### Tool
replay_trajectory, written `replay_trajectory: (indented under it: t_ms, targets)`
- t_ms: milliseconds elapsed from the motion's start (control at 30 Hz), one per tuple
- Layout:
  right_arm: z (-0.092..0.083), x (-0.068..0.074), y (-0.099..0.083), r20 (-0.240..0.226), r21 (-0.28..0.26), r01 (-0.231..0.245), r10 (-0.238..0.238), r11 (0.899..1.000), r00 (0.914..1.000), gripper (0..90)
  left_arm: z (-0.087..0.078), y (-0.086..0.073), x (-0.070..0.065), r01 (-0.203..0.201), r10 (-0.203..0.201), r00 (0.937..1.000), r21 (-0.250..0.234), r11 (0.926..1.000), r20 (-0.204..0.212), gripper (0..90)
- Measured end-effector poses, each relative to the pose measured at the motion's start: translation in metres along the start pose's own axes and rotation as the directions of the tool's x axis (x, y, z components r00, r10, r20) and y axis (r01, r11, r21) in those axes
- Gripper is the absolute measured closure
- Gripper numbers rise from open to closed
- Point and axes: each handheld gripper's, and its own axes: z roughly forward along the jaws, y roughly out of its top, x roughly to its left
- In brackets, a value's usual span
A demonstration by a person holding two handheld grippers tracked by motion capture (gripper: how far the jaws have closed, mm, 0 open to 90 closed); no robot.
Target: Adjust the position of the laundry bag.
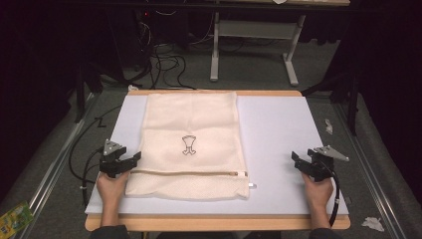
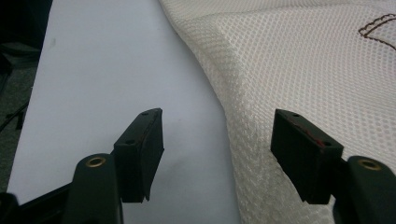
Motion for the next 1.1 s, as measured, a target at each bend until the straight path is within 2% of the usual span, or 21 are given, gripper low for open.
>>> replay_trajectory:
  t_ms: [133,367,400,500,533,600,633,700,767,833,867,900,933,1100]
  targets:
    - [-0.001,-0.003,0.000,0.002,-0.006,-0.038,0.038,0.999,0.9993,34.1,0.000,0.000,0.001,0.012,-0.012,0.9999,-0.003,0.9999,-0.003,34.5]
    - [-0.001,-0.006,0.000,-0.011,-0.014,-0.069,0.068,0.998,0.9976,36.9,0.000,0.000,0.001,0.009,-0.009,1.0000,0.000,1.0000,0.002,37.0]
    - [-0.002,-0.008,0.000,-0.022,-0.017,-0.073,0.073,0.997,0.9971,40.1,-0.001,0.001,0.002,0.015,-0.015,0.9999,-0.003,0.9999,0.003,37.4]
    - [-0.002,-0.008,0.000,-0.027,-0.018,-0.072,0.071,0.997,0.9971,40.7,-0.001,0.001,0.006,0.041,-0.041,0.9990,0.001,0.9991,0.019,35.9]
    - [-0.002,-0.007,0.001,-0.032,-0.002,-0.069,0.069,0.998,0.9971,41.0,-0.001,0.001,0.007,0.061,-0.061,0.9979,-0.005,0.9981,0.021,36.5]
    - [-0.002,-0.007,0.002,-0.030,0.006,-0.065,0.065,0.998,0.9975,41.0,-0.002,0.001,0.008,0.067,-0.067,0.9975,-0.012,0.9977,0.024,37.0]
    - [-0.001,-0.006,0.004,-0.014,0.016,-0.060,0.060,0.998,0.9981,40.8,-0.002,0.001,0.008,0.062,-0.062,0.9978,-0.019,0.9979,0.023,37.0]
    - [-0.001,-0.005,0.007,-0.031,0.022,-0.092,0.092,0.996,0.9952,44.4,-0.005,0.003,0.007,0.043,-0.043,0.9988,-0.022,0.9988,0.024,37.2]
    - [-0.001,-0.003,0.007,-0.046,0.028,-0.095,0.096,0.995,0.9943,45.1,-0.007,0.005,0.006,0.040,-0.039,0.9989,-0.021,0.9990,0.027,37.2]
    - [0.000,0.003,0.008,-0.062,0.042,-0.070,0.072,0.997,0.9954,44.9,-0.010,0.008,0.003,0.029,-0.028,0.9991,-0.024,0.9993,0.032,37.2]
    - [0.000,0.008,0.010,-0.087,0.043,-0.054,0.058,0.998,0.9946,44.0,-0.011,0.010,0.002,0.022,-0.021,0.9992,-0.014,0.9997,0.033,36.7]
    - [0.000,0.008,0.010,-0.087,0.043,-0.054,0.058,0.998,0.9946,44.0,-0.011,0.010,0.002,0.022,-0.021,0.9992,-0.014,0.9997,0.033,36.4]
    - [-0.001,0.012,0.012,-0.128,0.035,-0.045,0.049,0.998,0.9906,43.6,-0.012,0.013,-0.001,0.009,-0.009,0.9993,0.003,1.0000,0.036,35.6]
    - [-0.002,0.021,0.017,-0.147,0.030,-0.025,0.029,0.999,0.9886,45.2,-0.013,0.020,-0.007,-0.026,0.025,0.9989,0.022,0.9994,0.040,35.1]
